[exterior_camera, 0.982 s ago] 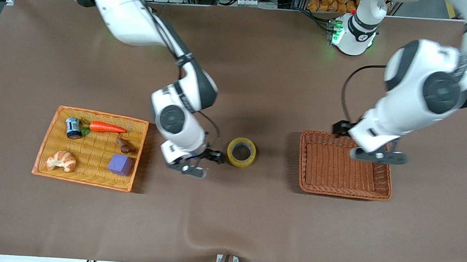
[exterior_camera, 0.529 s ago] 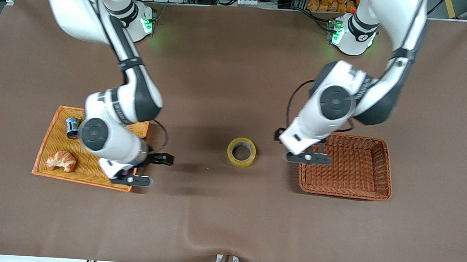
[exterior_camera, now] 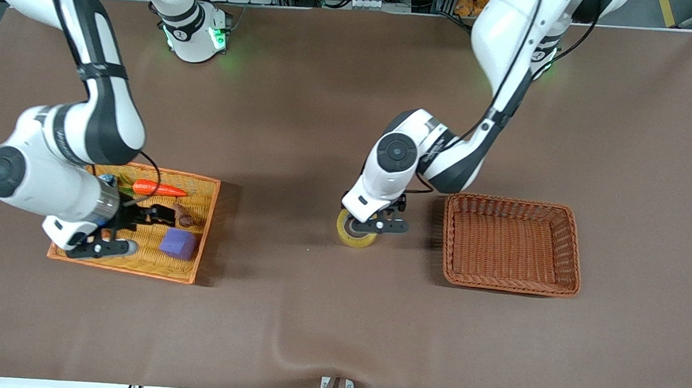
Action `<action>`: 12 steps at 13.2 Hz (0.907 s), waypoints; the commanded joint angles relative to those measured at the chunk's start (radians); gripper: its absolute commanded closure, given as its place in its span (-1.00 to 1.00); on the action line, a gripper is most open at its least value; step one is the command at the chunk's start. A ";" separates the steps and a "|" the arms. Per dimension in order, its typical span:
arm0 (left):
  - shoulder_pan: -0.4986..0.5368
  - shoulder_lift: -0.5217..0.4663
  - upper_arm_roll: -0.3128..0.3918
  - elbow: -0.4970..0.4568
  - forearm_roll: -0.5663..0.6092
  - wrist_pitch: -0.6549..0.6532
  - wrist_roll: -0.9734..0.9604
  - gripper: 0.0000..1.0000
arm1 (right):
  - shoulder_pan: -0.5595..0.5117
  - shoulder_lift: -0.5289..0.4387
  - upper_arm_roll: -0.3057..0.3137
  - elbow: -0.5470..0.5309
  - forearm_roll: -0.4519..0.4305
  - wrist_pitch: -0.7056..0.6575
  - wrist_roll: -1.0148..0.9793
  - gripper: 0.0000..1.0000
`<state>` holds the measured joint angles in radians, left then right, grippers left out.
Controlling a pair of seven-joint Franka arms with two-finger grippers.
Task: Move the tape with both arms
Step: 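Grasp the tape with the left gripper while the right gripper releases and withdraws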
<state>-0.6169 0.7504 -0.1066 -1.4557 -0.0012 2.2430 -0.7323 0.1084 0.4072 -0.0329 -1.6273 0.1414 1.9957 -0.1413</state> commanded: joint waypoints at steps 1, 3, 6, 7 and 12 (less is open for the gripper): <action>0.000 0.050 0.015 0.040 0.009 0.018 -0.001 -1.00 | -0.055 -0.134 0.019 -0.121 -0.057 0.014 -0.049 -1.00; 0.000 0.064 0.015 0.040 0.015 0.050 -0.001 -1.00 | -0.062 -0.209 0.019 -0.158 -0.095 0.021 -0.049 -1.00; 0.008 0.072 0.021 0.040 0.020 0.053 0.007 -1.00 | -0.078 -0.293 0.019 -0.152 -0.132 0.006 -0.034 -1.00; 0.006 0.073 0.021 0.040 0.032 0.055 0.011 -0.80 | -0.088 -0.313 0.019 -0.148 -0.132 -0.012 -0.035 -1.00; 0.008 0.089 0.021 0.040 0.038 0.056 0.021 0.31 | -0.153 -0.401 0.011 -0.135 -0.134 -0.197 0.099 -1.00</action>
<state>-0.6087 0.8163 -0.0867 -1.4400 0.0167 2.2928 -0.7249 -0.0197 0.0703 -0.0365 -1.7290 0.0209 1.8735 -0.1389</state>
